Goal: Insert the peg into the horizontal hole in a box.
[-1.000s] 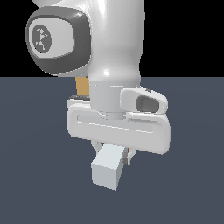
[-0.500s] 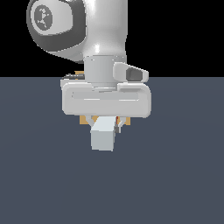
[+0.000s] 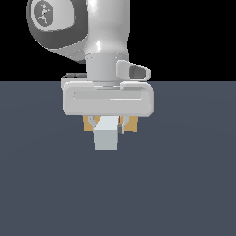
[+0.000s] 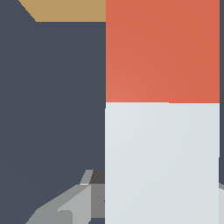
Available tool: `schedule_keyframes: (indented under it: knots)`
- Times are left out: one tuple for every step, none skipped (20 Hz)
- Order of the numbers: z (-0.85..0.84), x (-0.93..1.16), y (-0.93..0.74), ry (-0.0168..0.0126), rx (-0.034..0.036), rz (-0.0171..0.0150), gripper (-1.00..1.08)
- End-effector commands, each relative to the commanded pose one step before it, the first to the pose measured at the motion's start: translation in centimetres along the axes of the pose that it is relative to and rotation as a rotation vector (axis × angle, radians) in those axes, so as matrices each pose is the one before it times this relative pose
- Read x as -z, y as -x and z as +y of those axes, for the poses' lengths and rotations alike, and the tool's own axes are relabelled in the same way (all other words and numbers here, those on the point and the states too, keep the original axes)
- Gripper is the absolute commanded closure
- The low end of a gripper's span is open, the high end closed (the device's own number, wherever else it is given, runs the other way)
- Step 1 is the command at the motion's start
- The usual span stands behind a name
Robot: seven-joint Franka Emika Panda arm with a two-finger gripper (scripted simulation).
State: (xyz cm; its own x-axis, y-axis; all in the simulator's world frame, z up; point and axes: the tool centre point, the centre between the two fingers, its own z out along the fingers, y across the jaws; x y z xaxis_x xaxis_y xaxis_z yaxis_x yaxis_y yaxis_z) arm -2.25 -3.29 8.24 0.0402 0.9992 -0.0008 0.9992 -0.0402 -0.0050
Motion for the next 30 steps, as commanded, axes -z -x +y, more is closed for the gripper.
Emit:
schedule_keyframes:
  knots:
    - [0.083, 0.156, 0.017, 0.00248, 0.00067, 0.00025, 1.08]
    - [0.120, 0.278, 0.031, 0.00375, 0.00179, 0.00065, 1.08]
    - [0.048, 0.112, 0.012, 0.00151, 0.00072, 0.00026, 1.08]
    - [0.000, 0.000, 0.000, 0.00000, 0.00000, 0.00000, 1.08]
    - [0.000, 0.000, 0.000, 0.00000, 0.00000, 0.00000, 1.08]
    - [0.000, 0.000, 0.000, 0.00000, 0.00000, 0.00000, 1.08]
    - [-0.149, -0.228, 0.008, -0.00451, -0.00041, -0.00018, 1.08]
    - [-0.002, 0.000, -0.037, 0.00000, 0.00000, 0.00000, 1.08]
    - [-0.005, 0.000, -0.112, 0.00000, 0.00000, 0.00000, 1.08]
    - [-0.007, -0.001, -0.188, 0.00000, 0.00000, 0.00000, 1.08]
    - [-0.009, -0.001, -0.263, 0.00000, 0.00000, 0.00000, 1.08]
    - [-0.010, -0.001, -0.337, 0.00000, 0.00000, 0.00000, 1.08]
    - [-0.015, 0.027, -0.415, 0.00048, 0.00006, 0.00006, 1.08]
    - [-0.011, -0.002, -0.487, 0.00000, 0.00000, 0.00000, 1.08]
    - [-0.010, -0.002, -0.562, 0.00000, 0.00000, 0.00000, 1.08]
    - [-0.015, 0.039, -0.640, 0.00068, 0.00006, 0.00007, 1.08]
    - [-0.008, -0.002, -0.712, 0.00000, 0.00000, 0.00000, 1.08]
    - [-0.012, 0.038, -0.790, 0.00069, 0.00005, 0.00007, 1.08]
    - [-0.005, -0.003, -0.863, 0.00000, 0.00000, 0.00000, 1.08]
    - [-0.008, 0.038, -0.918, 0.00069, 0.00004, 0.00006, 1.08]
    - [0.001, -0.003, -0.859, 0.00000, 0.00000, 0.00000, 1.08]
    - [-0.001, 0.038, -0.786, 0.00069, 0.00003, 0.00006, 1.08]
    - [0.009, -0.002, -0.712, 0.00000, 0.00000, 0.00000, 1.08]
    - [0.013, -0.002, -0.638, 0.00000, 0.00000, 0.00000, 1.08]
    - [0.012, 0.039, -0.565, 0.00069, 0.00002, 0.00003, 1.08]
    - [0.022, -0.002, -0.489, 0.00000, 0.00000, 0.00000, 1.08]
    - [0.026, -0.001, -0.415, 0.00000, 0.00000, 0.00000, 1.08]
    - [0.023, 0.027, -0.342, 0.00049, 0.00003, -0.00003, 1.08]
    - [0.027, -0.001, -0.265, 0.00000, 0.00000, 0.00000, 1.08]
    - [0.023, -0.001, -0.189, 0.00000, 0.00000, 0.00000, 1.08]
